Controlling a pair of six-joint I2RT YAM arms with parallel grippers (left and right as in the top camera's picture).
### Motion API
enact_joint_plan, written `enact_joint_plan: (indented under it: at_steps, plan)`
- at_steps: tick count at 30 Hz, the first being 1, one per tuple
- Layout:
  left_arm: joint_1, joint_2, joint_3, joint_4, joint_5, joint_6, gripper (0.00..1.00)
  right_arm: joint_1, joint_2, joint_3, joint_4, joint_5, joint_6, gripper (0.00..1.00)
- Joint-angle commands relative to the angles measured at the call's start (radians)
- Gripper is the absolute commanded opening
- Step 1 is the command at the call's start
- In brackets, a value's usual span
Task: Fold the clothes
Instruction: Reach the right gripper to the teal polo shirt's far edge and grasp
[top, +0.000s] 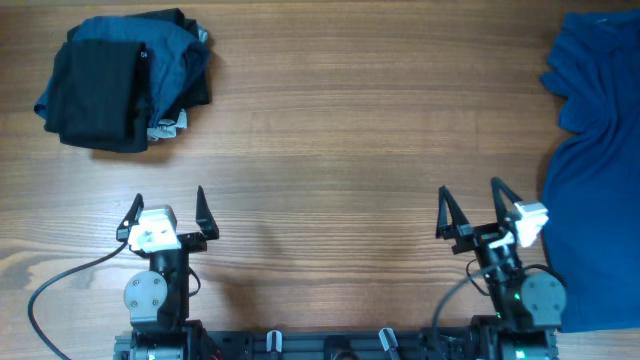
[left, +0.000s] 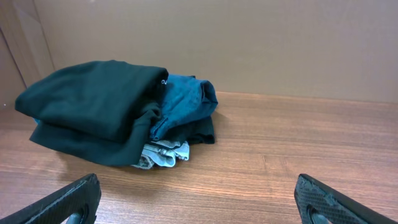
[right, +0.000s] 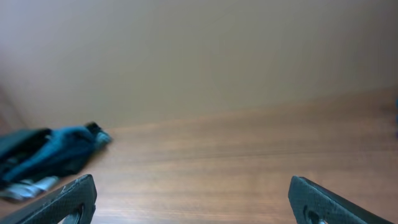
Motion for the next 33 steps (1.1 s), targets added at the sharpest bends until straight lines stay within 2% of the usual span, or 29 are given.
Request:
enact_joint_plan:
  at_steps: [1,6,9,16,19,22,26,33]
  plan:
    - [-0.005,-0.011,-0.009,0.001,0.009,0.022,1.00,0.003,0.024,0.211,-0.061,-0.041,0.030,1.00]
    - [-0.005,-0.011,-0.009,0.001,0.009,0.022,1.00,0.003,0.176,0.501,-0.238,0.007,-0.010,1.00]
    - [-0.005,-0.011,-0.010,0.001,0.009,0.022,1.00,0.003,0.330,0.641,-0.312,0.039,-0.101,1.00]
    - [-0.005,-0.011,-0.009,0.001,0.009,0.022,1.00,-0.009,0.796,0.974,-0.488,0.092,-0.176,1.00]
    - [-0.005,-0.011,-0.009,0.001,0.009,0.022,1.00,-0.052,1.030,1.149,-0.588,0.147,-0.193,1.00]
    - [-0.005,-0.011,-0.009,0.001,0.009,0.022,1.00,-0.133,1.269,1.321,-0.658,0.195,-0.277,1.00]
    - [-0.005,-0.011,-0.009,0.001,0.009,0.022,1.00,-0.253,1.522,1.468,-0.657,0.273,-0.346,1.00]
    - [-0.005,-0.011,-0.010,0.001,0.009,0.022,1.00,-0.329,1.780,1.482,-0.511,0.274,-0.533,1.00]
